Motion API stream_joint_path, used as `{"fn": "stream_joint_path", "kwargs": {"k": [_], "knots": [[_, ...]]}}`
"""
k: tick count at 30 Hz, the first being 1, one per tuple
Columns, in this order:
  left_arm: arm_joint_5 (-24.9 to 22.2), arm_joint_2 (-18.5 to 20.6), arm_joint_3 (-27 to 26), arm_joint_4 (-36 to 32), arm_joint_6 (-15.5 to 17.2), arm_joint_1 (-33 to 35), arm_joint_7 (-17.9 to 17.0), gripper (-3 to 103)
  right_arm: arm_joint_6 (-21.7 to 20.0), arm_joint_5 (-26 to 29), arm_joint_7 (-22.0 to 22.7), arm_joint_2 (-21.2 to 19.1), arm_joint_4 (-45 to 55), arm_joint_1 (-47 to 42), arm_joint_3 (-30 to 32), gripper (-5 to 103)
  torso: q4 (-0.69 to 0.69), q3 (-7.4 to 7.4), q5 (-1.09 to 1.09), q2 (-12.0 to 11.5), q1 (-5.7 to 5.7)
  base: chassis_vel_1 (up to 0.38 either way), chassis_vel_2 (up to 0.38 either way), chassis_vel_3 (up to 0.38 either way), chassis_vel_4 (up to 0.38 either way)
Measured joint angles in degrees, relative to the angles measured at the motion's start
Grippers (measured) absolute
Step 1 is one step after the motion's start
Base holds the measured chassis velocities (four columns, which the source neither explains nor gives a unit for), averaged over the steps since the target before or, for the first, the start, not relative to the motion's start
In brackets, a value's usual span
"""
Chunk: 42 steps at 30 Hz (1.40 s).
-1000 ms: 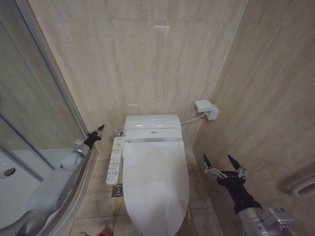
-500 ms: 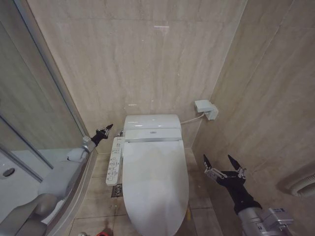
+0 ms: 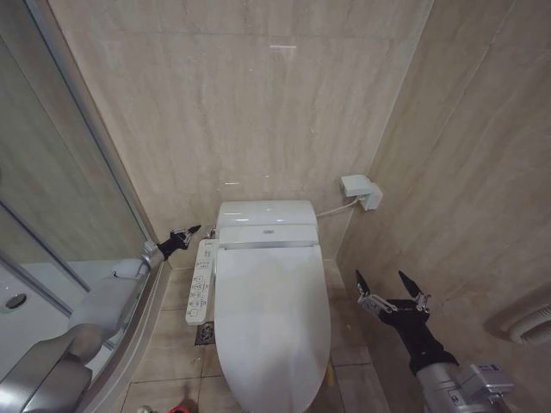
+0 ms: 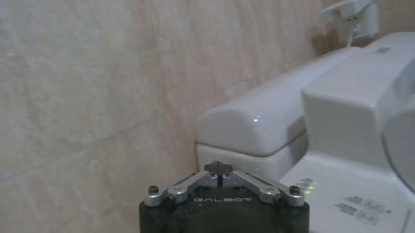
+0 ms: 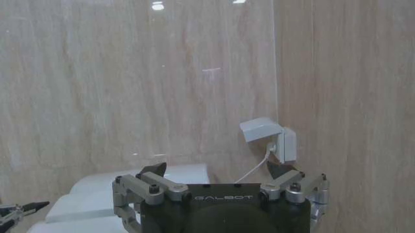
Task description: Open the toilet lid, clean the toilet bowl with a toilet brush, close the toilet lid, and flush.
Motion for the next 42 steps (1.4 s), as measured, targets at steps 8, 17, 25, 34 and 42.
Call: {"fn": "stream_joint_path", "kwargs": {"k": [8, 17, 25, 34, 42], "knots": [[0.61, 0.21, 0.17, 1.46, -0.23, -0.83, 3.17, 0, 0.00, 0.00, 0.00, 0.00, 0.00, 0.00, 0.00, 100, 0.02, 0.00, 0.01, 0.00, 0.00, 0.000, 0.000, 0.000, 0.000], [1.44, 0.17, 0.21, 3.42, -0.90, -2.15, 5.85, 0, 0.00, 0.00, 0.00, 0.00, 0.00, 0.00, 0.00, 100, 0.01, 0.00, 0.00, 0.01, 0.00, 0.000, 0.000, 0.000, 0.000], [1.96, 0.13, 0.03, 4.65, -1.50, -2.41, 6.36, 0, 0.00, 0.00, 0.00, 0.00, 0.00, 0.00, 0.00, 100, 0.01, 0.00, 0.00, 0.01, 0.00, 0.000, 0.000, 0.000, 0.000], [1.77, 0.88, -0.08, 4.59, -1.65, -2.03, 6.49, 0, 0.00, 0.00, 0.00, 0.00, 0.00, 0.00, 0.00, 100, 0.02, 0.00, 0.00, 0.01, 0.00, 0.000, 0.000, 0.000, 0.000], [1.61, 0.67, -0.14, 4.31, -1.65, -1.75, 7.05, 0, 0.00, 0.00, 0.00, 0.00, 0.00, 0.00, 0.00, 100, 0.01, 0.00, 0.00, 0.01, -0.01, 0.000, 0.000, 0.000, 0.000]]}}
